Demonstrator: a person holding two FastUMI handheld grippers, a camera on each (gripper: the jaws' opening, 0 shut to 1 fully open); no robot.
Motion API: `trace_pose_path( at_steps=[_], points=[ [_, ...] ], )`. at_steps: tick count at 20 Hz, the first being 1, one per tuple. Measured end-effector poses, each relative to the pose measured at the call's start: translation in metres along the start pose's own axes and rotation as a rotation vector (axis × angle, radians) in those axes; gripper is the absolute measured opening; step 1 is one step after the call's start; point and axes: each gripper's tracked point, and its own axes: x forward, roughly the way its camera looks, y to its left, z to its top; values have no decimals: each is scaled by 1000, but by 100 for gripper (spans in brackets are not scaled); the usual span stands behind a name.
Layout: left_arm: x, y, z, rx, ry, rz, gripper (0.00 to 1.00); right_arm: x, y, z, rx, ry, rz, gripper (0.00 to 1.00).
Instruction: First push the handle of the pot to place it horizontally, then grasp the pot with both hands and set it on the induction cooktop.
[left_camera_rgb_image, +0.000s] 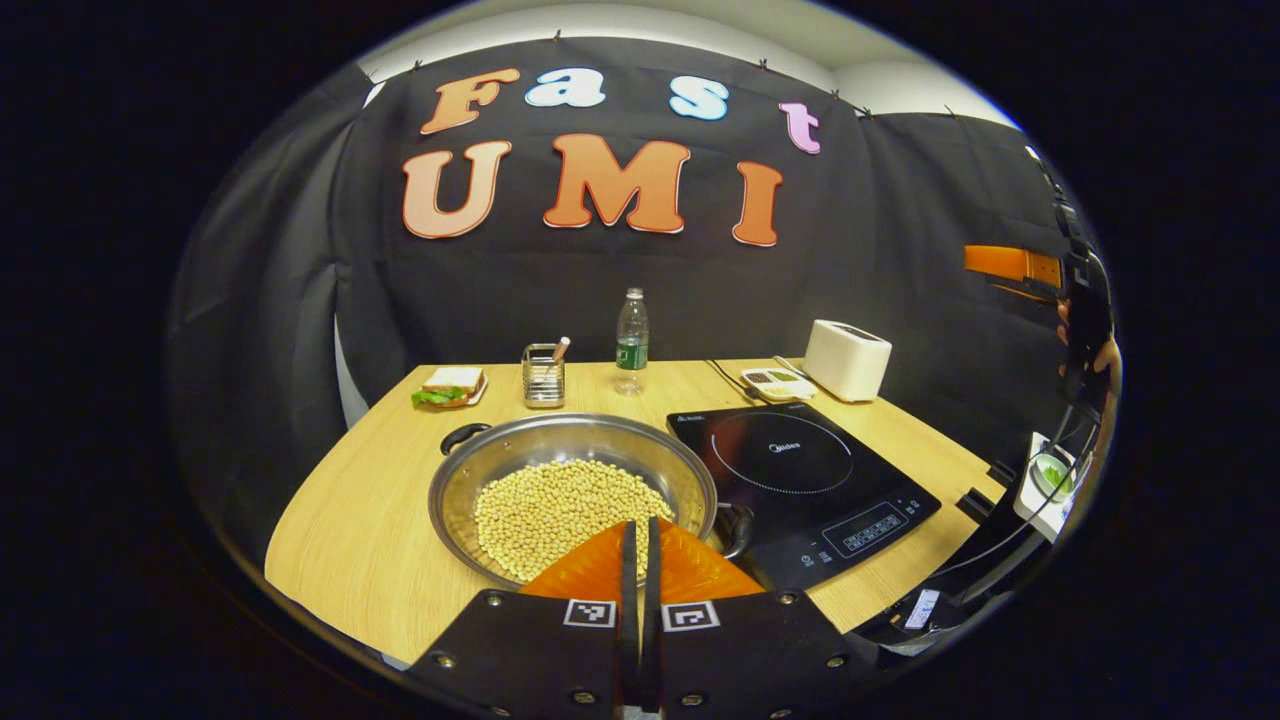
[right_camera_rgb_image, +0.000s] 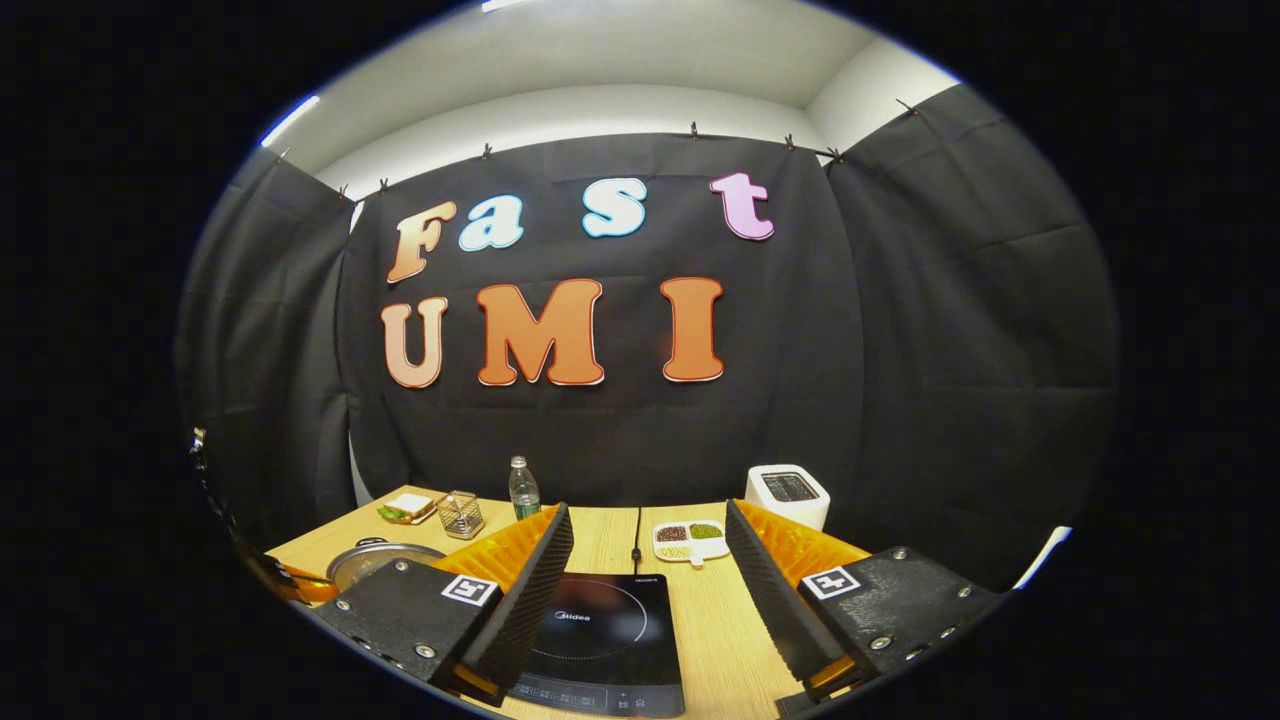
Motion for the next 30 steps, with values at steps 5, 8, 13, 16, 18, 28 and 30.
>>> trace_pose_path(
  at_steps=[5,8,13,16,18,28,30],
  points=[
    [7,-17,-30,-6,80,-37,2,0,-2,-5,20,14,5,95],
    [14,-25,-43,2,114,-54,2,1,-7,-6,14,13,-5,95],
    [25,-42,-66,26,173,-94,2,1,-9,-10,12,20,-6,95],
    [37,-44,-82,25,212,-97,2,2,-12,-12,10,25,-6,95],
    [43,-45,-90,18,236,-95,2,4,-16,-15,11,32,-8,95],
    [71,-55,-85,8,249,-90,2,11,-49,-32,19,68,-61,95],
    [76,-56,-85,6,249,-91,2,10,-56,-32,14,69,-75,95]
  ],
)
